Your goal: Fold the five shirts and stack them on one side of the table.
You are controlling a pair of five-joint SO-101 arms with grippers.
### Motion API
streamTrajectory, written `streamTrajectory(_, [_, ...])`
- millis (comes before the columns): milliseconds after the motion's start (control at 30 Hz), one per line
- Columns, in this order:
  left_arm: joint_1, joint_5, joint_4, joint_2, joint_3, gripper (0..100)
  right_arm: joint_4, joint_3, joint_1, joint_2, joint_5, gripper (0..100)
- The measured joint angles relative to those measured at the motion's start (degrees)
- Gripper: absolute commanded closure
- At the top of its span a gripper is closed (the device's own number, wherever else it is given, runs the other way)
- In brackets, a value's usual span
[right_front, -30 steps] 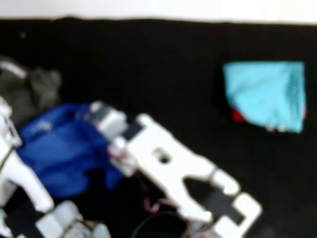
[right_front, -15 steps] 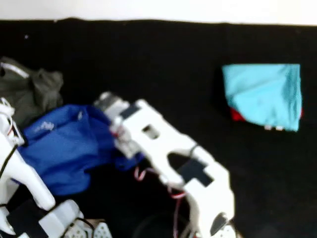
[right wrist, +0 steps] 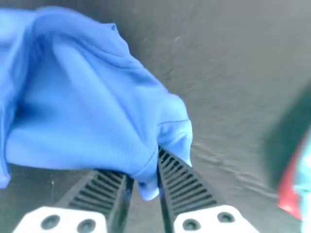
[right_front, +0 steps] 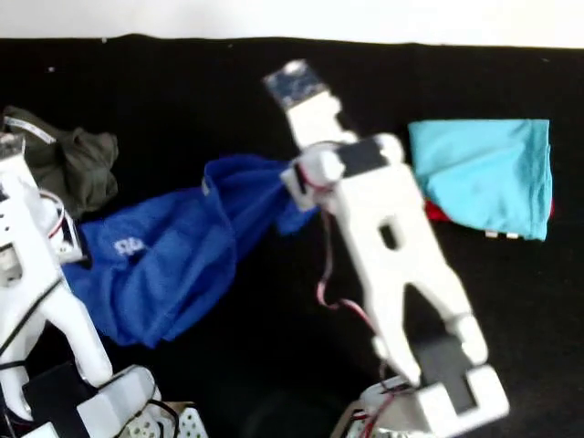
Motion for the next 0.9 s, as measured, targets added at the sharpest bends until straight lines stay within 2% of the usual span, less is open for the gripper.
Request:
streamTrajectory(233, [7.6, 4.8, 12.8, -0.1, -14.0, 83, 2.3, 0.0, 1.3, -16.5, 2.7, 99.2])
streamTrajectory(367, [11.9, 7.6, 15.1, -1.2, -13.5, 83, 1.1, 0.0, 1.6, -18.5, 2.7, 99.2])
streamTrajectory(500, [19.7, 7.9, 15.2, -6.4, -5.9, 83, -4.6, -0.3, 4.5, -15.3, 2.8, 99.2])
streamTrajectory(733, [37.7, 7.9, 14.9, -19.2, 10.7, 83, -13.8, -0.6, 10.0, -4.2, 2.8, 99.2])
streamTrajectory(800, [40.6, 7.9, 11.1, -22.1, 16.4, 83, -13.9, -2.5, 10.9, -1.6, 2.8, 99.2])
streamTrajectory(900, [40.8, 7.6, 2.6, -24.1, 26.7, 83, -13.9, -7.0, 13.9, 1.2, 2.8, 99.2])
